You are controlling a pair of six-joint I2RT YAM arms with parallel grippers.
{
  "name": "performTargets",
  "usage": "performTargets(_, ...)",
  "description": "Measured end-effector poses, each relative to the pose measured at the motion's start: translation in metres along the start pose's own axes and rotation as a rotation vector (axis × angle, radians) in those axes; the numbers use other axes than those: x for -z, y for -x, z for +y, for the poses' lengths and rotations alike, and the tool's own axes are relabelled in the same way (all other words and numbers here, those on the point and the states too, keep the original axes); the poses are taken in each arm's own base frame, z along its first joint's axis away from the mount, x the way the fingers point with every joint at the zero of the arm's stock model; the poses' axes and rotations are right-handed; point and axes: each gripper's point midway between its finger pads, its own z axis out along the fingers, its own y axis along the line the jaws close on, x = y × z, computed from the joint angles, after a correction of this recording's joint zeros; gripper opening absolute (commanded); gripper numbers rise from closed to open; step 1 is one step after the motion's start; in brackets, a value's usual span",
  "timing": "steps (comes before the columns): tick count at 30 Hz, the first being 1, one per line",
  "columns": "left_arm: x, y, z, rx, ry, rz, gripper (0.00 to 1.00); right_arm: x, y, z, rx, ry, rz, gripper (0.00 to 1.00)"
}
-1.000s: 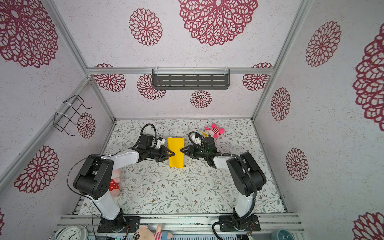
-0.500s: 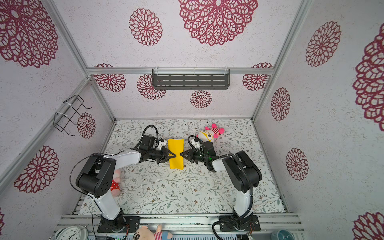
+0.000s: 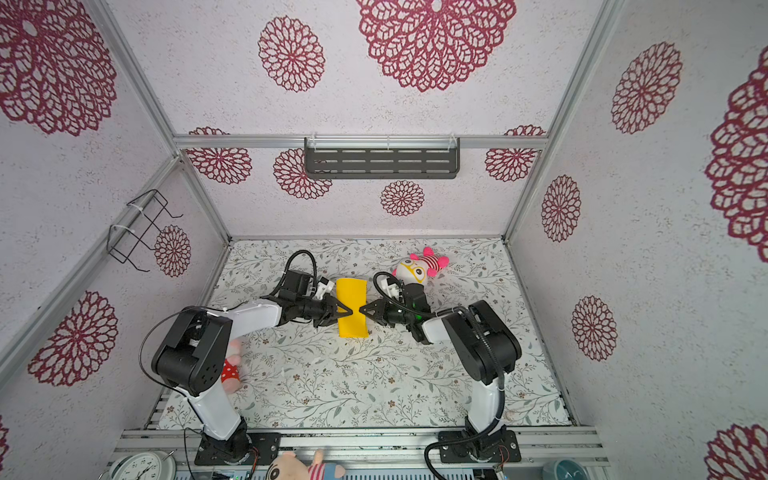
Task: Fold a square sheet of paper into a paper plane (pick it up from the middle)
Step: 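Hold the sheet upright between both grippers, pressing its center crease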
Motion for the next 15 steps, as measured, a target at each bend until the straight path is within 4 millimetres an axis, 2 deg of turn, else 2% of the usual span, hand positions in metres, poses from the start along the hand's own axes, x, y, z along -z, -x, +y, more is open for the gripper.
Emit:
performTargets(6, 0.001, -0.002, 0.009, 0.015, 0.039, 0.0, 0.45, -0.001, 0.003, -0.004, -0.007, -0.031, -0.004, 0.0)
performTargets(11, 0.003, -0.003, 0.019, 0.024, 0.08, -0.014, 0.54, 0.002, -0.004, -0.015, -0.038, -0.087, 0.003, 0.0)
performTargets(15, 0.006, -0.01, 0.031, 0.04, 0.116, -0.013, 0.65, 0.005, -0.008, -0.013, -0.042, -0.104, 0.012, 0.0)
